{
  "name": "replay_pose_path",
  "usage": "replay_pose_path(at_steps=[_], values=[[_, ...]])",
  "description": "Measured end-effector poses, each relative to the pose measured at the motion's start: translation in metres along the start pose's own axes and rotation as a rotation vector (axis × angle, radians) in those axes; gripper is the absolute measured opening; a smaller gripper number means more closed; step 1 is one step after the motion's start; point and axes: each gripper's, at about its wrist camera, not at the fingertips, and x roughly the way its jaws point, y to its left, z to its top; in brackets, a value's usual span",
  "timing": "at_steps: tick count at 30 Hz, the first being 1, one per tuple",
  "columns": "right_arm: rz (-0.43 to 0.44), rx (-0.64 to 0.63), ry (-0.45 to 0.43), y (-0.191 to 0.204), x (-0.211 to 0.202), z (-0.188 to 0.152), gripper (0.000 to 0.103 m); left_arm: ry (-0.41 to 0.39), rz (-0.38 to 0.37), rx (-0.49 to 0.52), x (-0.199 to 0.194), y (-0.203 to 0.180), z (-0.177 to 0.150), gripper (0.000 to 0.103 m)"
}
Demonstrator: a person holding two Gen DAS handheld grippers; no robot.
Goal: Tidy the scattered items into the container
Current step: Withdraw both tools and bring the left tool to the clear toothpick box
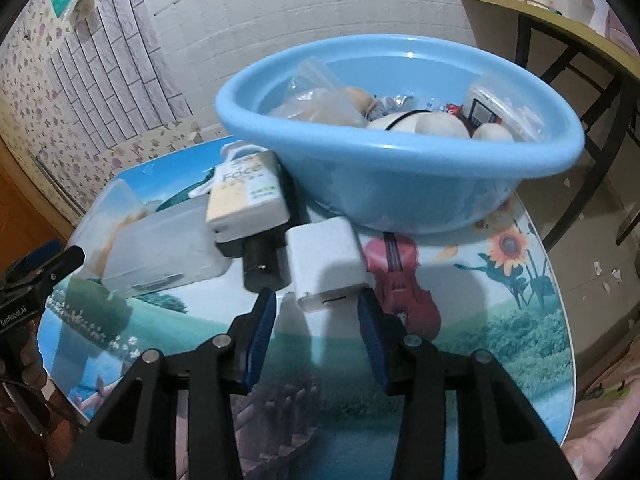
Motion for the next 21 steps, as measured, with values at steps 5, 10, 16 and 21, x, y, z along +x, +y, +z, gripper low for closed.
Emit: replay_pose_path(at_steps=[5, 10, 16, 21], values=[[-0.018, -0.001, 0.023, -0.005, 0.009, 0.005, 0.044, 0.015, 0.009, 0.035, 0.016, -0.007, 0.009, 0.089], [-0.04, -0.023, 0.03, -0.005, 0.01, 0.01, 0.051, 0.019, -0.046, 0.042, 0.022, -0.009, 0.01, 0.039], [-0.06, -0.069, 0.02, -0.002, 0.016, 0.014, 0.063, 0.033, -0.056, 0.058, 0.016, -0.012, 0.006, 0.032], [-0.042, -0.093, 0.02, 0.004, 0.017, 0.016, 0.046, 0.025, -0.052, 0.062, 0.002, -0.009, 0.002, 0.032]])
